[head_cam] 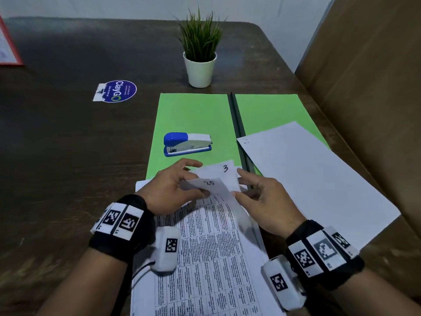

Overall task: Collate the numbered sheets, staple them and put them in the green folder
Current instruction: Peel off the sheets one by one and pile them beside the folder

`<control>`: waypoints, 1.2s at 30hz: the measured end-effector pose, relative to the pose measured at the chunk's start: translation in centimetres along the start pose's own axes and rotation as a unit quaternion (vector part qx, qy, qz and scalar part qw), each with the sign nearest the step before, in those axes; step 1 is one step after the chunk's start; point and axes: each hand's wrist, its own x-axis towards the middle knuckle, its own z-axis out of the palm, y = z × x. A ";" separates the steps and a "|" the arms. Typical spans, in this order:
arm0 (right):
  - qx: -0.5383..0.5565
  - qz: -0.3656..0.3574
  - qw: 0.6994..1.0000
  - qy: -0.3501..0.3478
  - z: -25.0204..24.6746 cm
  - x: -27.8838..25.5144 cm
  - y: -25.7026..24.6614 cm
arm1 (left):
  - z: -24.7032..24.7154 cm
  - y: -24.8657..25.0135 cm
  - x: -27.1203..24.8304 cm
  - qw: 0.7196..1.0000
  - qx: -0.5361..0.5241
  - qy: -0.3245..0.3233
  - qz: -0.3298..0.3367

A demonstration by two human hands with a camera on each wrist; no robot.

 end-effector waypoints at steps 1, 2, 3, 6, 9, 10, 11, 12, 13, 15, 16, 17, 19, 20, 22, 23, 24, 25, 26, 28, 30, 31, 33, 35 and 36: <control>-0.002 -0.004 1.000 -0.003 0.0 -0.1 0.0 | 0.2 -0.2 0.1 1.000 -0.001 0.007 0.008; -0.003 -0.007 1.000 -0.009 0.0 -0.2 -0.1 | 0.4 -0.4 0.2 1.000 -0.003 0.013 0.015; -0.004 -0.008 1.000 -0.016 -0.1 -0.2 -0.1 | 0.6 -0.4 0.2 1.000 -0.011 0.017 0.022; -0.030 -0.009 0.999 -0.018 -0.4 0.1 0.1 | 0.8 -0.3 0.2 0.999 -0.036 0.014 0.030; -0.111 -0.026 0.993 -0.013 -1.0 0.9 -0.4 | 0.8 -0.3 0.3 0.999 -0.025 0.007 0.032; -0.148 -0.036 0.988 -0.019 -1.2 1.4 -0.8 | 0.7 -0.3 0.4 0.999 -0.022 0.005 0.030; -0.184 -0.043 0.982 -0.028 -1.5 1.9 -1.3 | 0.7 -0.4 0.4 0.999 -0.018 0.005 0.029; -0.216 -0.050 0.974 -0.039 -1.7 2.5 -1.8 | 0.7 -0.4 0.4 0.999 -0.012 0.004 0.031; -0.246 -0.058 0.966 -0.049 -1.8 3.1 -2.2 | 0.7 -0.5 0.4 0.999 -0.008 0.003 0.035; -0.299 -0.075 0.949 -0.069 -1.7 4.0 -2.7 | 0.7 -0.6 0.5 0.999 -0.007 0.001 0.041; -0.317 -0.081 0.942 -0.075 -1.5 4.3 -2.8 | 0.7 -0.6 0.6 0.999 -0.009 0.002 0.042; -0.329 -0.086 0.937 -0.077 -1.4 4.5 -2.9 | 0.7 -0.7 0.6 0.999 -0.010 0.004 0.045; -0.337 -0.096 0.933 -0.076 -1.1 4.3 -2.9 | 0.7 -1.0 0.6 0.999 -0.005 0.002 0.053; -0.337 -0.104 0.933 -0.072 -1.1 4.2 -2.8 | 0.7 -1.0 0.6 0.999 -0.001 0.001 0.054; -0.336 -0.117 0.932 -0.066 -1.1 3.9 -2.7 | 0.6 -0.9 0.6 0.999 0.003 0.001 0.046; -0.337 -0.121 0.931 -0.066 -1.1 3.7 -2.5 | 0.6 -0.8 0.6 0.999 0.004 0.002 0.043; -0.338 -0.123 0.931 -0.065 -1.1 3.6 -2.4 | 0.6 -0.8 0.6 0.999 0.008 0.002 0.044; -0.341 -0.124 0.930 -0.065 -1.1 3.5 -2.3 | 0.6 -0.8 0.6 0.999 0.012 0.002 0.044; -0.343 -0.124 0.929 -0.064 -1.1 3.3 -2.2 | 0.6 -0.8 0.6 0.999 0.015 0.001 0.046; -0.351 -0.123 0.926 -0.064 -1.1 3.2 -2.1 | 0.6 -0.8 0.6 0.999 0.016 -0.002 0.051; -0.357 -0.124 0.923 -0.064 -1.0 3.2 -2.0 | 0.5 -0.7 0.5 0.999 0.014 -0.001 0.053; -0.360 -0.127 0.922 -0.063 -1.0 3.2 -2.0 | 0.5 -0.5 0.5 0.999 0.013 -0.001 0.052; -0.358 -0.133 0.922 -0.056 -1.0 3.3 -2.1 | 0.4 -0.3 0.4 0.999 0.015 -0.002 0.049; -0.349 -0.141 0.925 -0.044 -0.9 3.3 -2.1 | 0.4 -0.3 0.4 0.999 0.014 -0.001 0.048; -0.348 -0.145 0.925 -0.039 -0.9 3.3 -2.1 | 0.4 -0.3 0.4 0.999 0.012 -0.001 0.046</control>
